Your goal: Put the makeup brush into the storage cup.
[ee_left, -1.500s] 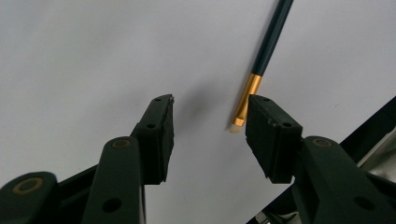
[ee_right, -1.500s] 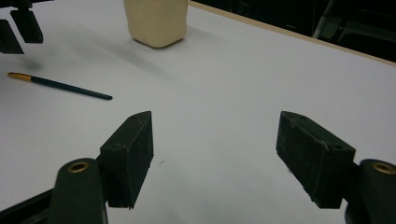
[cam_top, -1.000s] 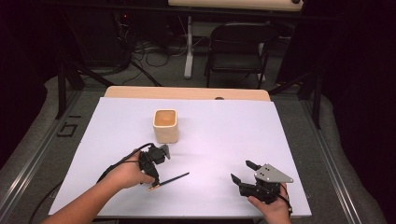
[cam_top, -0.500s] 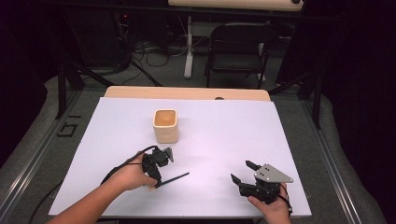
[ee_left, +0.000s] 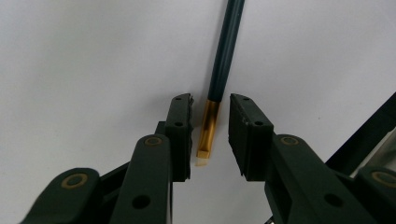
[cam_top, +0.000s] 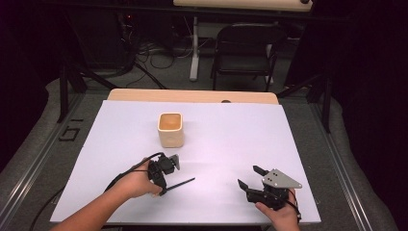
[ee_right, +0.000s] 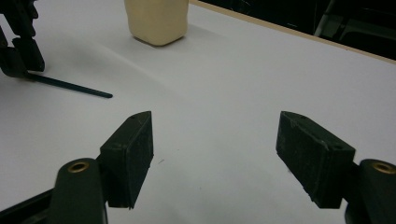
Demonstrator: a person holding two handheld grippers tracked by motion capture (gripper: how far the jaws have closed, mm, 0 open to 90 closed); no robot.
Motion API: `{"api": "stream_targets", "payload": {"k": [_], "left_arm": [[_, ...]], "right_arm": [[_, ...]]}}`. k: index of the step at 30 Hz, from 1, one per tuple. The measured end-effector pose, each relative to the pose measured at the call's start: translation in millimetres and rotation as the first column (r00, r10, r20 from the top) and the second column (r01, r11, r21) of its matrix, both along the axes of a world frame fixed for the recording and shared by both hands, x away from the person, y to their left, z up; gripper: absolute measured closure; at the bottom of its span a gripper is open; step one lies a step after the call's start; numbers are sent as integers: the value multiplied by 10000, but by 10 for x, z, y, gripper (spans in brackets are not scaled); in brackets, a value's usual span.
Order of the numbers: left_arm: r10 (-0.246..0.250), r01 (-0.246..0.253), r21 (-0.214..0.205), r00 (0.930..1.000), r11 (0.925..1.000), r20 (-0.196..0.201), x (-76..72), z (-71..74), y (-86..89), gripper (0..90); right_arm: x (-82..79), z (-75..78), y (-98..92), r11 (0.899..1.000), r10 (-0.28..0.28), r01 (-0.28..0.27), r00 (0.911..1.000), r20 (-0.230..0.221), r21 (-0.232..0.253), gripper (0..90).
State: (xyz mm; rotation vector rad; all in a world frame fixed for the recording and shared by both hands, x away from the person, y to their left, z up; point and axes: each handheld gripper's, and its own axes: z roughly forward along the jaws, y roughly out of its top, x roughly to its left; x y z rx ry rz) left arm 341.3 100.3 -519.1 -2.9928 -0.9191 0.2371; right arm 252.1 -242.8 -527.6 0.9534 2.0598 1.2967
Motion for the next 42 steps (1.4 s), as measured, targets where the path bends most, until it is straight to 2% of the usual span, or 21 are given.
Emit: {"api": "stream_targets", "payload": {"k": [11,23,42], "left_arm": [[21,-21,-6,10000,10000,-14,1,-39,9,760],[93,-93,41,9998,9999,161,4,-44,21,831],[25,-25,19,9999,10000,136,8,-44,23,839]], "right_arm": [[-1,0,2,10000,9,-9,10000,-7,8,276],[-1,0,2,10000,6,-6,10000,0,6,276],[-2,-2,5,10000,6,-6,10000,-32,4,277]]}}
